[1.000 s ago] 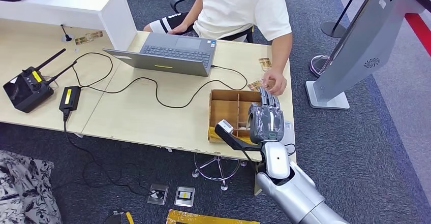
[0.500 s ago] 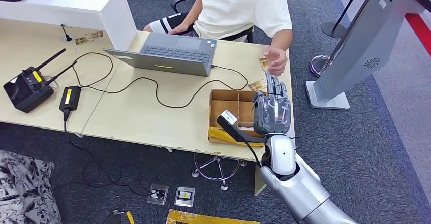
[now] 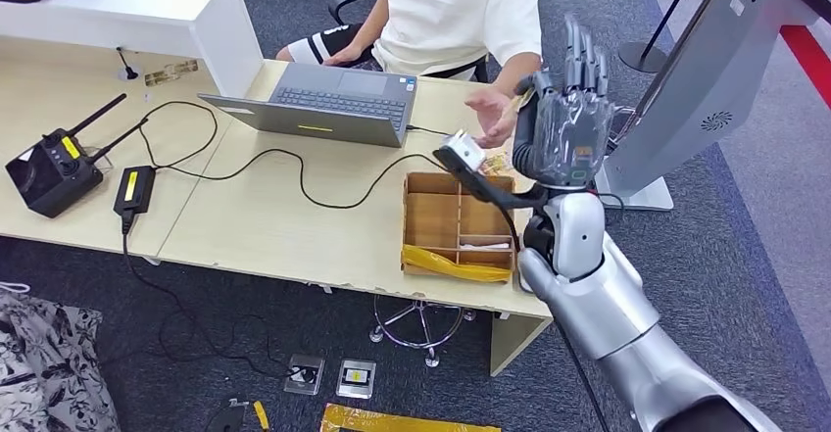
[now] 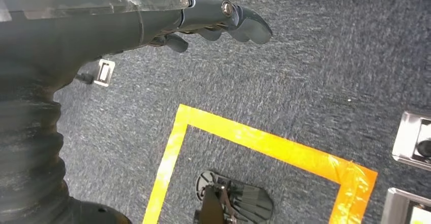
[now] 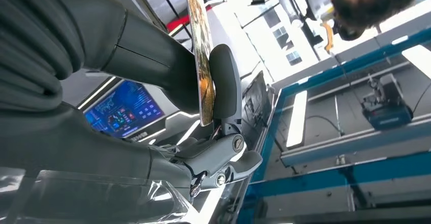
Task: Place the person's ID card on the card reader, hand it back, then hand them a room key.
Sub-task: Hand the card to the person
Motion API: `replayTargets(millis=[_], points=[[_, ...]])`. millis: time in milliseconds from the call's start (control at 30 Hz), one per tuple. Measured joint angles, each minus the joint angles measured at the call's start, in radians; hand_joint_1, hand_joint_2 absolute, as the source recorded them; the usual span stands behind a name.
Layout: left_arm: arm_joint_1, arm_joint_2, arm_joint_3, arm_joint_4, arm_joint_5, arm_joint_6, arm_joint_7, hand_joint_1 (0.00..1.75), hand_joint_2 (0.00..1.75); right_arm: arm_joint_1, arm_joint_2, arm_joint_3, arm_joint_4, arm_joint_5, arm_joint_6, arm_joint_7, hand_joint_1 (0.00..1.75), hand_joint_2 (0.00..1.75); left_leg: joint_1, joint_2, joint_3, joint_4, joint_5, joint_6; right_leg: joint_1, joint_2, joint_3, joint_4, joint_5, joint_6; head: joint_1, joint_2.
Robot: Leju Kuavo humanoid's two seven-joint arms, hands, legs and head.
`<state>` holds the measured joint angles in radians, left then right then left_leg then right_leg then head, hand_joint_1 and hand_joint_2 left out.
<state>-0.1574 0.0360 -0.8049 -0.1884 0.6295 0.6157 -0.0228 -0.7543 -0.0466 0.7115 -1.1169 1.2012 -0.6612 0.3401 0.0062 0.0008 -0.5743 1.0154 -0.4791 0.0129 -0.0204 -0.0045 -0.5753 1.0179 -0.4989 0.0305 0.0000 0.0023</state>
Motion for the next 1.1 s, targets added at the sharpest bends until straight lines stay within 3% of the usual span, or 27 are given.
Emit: replayTargets(millis=[267,733,767,900,1100], points=[[-0.005,-0.002,0.003,0.000,0.028,0.000,-0.003,0.00,1.75,-0.110,0.015,0.000,0.186,-0.070,0.039,-0.011,1.75,1.75,0.000,-0.001,-0.001,0.000,0.000,0.000,0.000,-0.001,0.000,0.000,0.000,0.000,0.000,0.000],[0.015,-0.001,0.018,0.000,0.038,0.000,-0.013,0.00,1.75,-0.146,0.031,0.031,0.446,-0.065,0.093,0.031,1.75,1.75,0.000,-0.002,-0.002,0.000,0.000,0.000,0.000,-0.002,-0.001,0.000,0.000,0.000,0.000,0.000],[0.016,-0.001,0.019,0.000,0.038,0.000,-0.013,0.00,1.75,-0.147,0.031,0.033,0.453,-0.062,0.097,0.036,1.68,1.75,0.000,-0.002,-0.002,0.000,0.000,0.000,0.000,-0.002,-0.001,0.000,0.000,0.000,0.000,0.000],[0.016,0.000,0.019,0.000,0.034,0.000,-0.018,0.00,1.75,-0.147,0.030,0.044,0.479,-0.048,0.098,0.060,0.00,1.75,0.000,-0.002,-0.002,0.000,0.000,0.000,0.000,-0.002,-0.001,0.000,0.000,0.000,0.000,0.000],[0.015,0.000,0.019,0.000,0.033,0.000,-0.021,0.00,1.75,-0.128,0.008,0.047,0.483,-0.057,0.009,0.103,0.00,1.75,0.000,-0.001,-0.002,0.000,0.000,0.000,0.000,-0.001,-0.002,0.000,0.000,0.000,0.000,0.000]])
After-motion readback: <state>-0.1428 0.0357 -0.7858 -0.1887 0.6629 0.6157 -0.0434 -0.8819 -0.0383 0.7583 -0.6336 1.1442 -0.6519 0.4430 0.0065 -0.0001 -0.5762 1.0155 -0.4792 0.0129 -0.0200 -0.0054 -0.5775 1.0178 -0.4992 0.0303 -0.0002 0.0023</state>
